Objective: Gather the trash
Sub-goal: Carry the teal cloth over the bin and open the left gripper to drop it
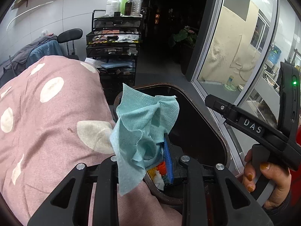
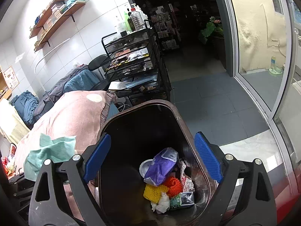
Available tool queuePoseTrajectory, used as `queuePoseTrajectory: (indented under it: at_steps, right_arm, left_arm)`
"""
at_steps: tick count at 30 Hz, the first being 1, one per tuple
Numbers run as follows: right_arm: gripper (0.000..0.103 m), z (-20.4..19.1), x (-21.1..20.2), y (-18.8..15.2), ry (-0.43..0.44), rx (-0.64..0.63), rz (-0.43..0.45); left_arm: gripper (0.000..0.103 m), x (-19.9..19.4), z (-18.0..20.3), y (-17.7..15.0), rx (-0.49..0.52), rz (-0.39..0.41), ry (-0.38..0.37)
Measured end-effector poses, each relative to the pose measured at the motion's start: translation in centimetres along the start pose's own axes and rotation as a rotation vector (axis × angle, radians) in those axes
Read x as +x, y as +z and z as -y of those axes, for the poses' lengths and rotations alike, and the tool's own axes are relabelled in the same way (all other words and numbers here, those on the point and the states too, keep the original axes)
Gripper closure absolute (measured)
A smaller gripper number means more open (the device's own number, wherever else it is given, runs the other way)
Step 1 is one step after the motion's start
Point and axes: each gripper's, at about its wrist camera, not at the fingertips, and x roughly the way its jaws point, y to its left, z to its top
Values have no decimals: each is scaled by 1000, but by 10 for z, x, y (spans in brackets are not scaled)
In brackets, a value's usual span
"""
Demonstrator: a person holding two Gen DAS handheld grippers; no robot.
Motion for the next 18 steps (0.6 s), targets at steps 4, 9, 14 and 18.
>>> queuePoseTrajectory:
  at_steps: [4, 9, 14, 18]
  right_arm:
    - [13, 2, 0, 1, -3, 1, -1]
    - [13, 2, 0, 1, -3, 0, -3]
    - [9, 3, 0, 0, -7, 2, -5]
    - [6, 4, 1, 1, -19, 9, 0]
  left_arm:
    - [73, 4, 1, 0, 7, -17, 1]
    - [52, 9, 1, 2, 2, -21, 8]
    - [16, 10, 4, 0, 15, -21, 20]
    - [9, 14, 8, -1, 38, -37, 33]
